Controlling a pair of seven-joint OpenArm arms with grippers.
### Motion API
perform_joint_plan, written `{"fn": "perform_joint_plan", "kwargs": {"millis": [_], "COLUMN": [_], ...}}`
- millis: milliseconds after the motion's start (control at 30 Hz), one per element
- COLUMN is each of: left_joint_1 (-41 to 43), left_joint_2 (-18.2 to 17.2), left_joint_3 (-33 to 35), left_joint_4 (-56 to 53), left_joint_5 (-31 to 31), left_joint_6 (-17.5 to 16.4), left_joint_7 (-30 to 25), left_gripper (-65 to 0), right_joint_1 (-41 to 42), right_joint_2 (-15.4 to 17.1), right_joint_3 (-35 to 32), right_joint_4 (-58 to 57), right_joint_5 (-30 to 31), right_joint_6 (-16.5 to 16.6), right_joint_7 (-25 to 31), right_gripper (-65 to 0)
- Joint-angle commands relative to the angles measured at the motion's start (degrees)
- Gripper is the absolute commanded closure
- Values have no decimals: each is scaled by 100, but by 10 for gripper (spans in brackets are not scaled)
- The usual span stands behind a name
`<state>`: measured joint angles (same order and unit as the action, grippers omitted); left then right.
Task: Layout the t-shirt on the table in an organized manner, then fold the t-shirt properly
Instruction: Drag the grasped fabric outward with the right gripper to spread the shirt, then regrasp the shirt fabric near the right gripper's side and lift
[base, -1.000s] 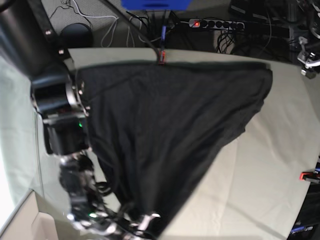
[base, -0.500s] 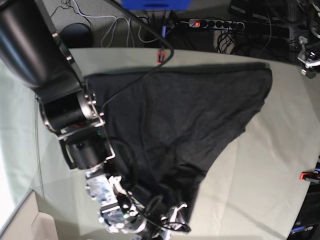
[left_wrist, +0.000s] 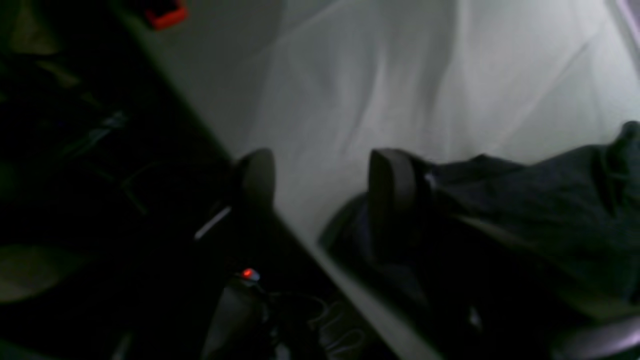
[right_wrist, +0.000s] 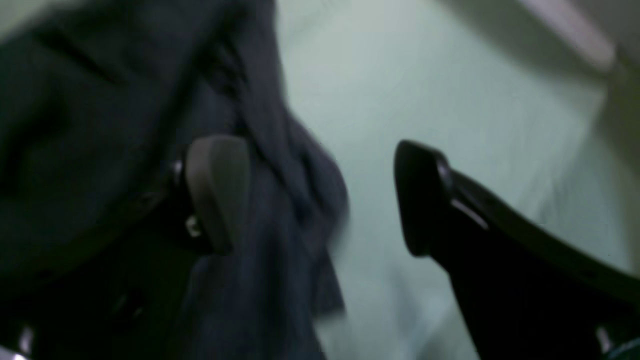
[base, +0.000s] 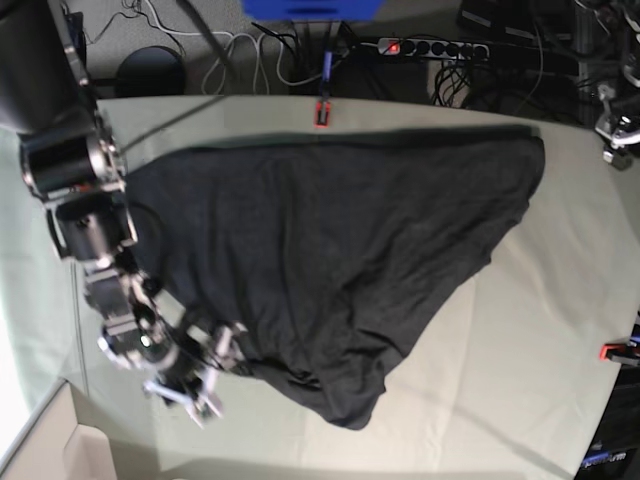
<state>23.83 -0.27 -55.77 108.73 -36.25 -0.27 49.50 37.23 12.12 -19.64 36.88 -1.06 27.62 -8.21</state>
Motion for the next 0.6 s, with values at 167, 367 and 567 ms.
{"fn": "perform_joint_plan", "kwargs": {"millis": [167, 367, 567], "left_joint_1": [-32, -41, -49], "left_joint_2": [-56, -56, -21], "left_joint_3": [-28, -28, -28], "left_joint_4": [-11, -11, -11], "left_joint_5": [34, 7, 7], "left_joint_6": [-12, -12, -12], "left_joint_7": [-84, -84, -84], "left_gripper": [-295, -295, -295], "right_joint_1": [-326, -686, -1002], "right_joint_2": [50, -38, -214], "right_joint_3": [755, 825, 825], "right_joint_4": [123, 123, 158], "right_joint_5": [84, 93, 93], "right_joint_6": [-6, 3, 30], "right_joint_7": [139, 139, 78], "right_gripper": [-459, -442, -117]}}
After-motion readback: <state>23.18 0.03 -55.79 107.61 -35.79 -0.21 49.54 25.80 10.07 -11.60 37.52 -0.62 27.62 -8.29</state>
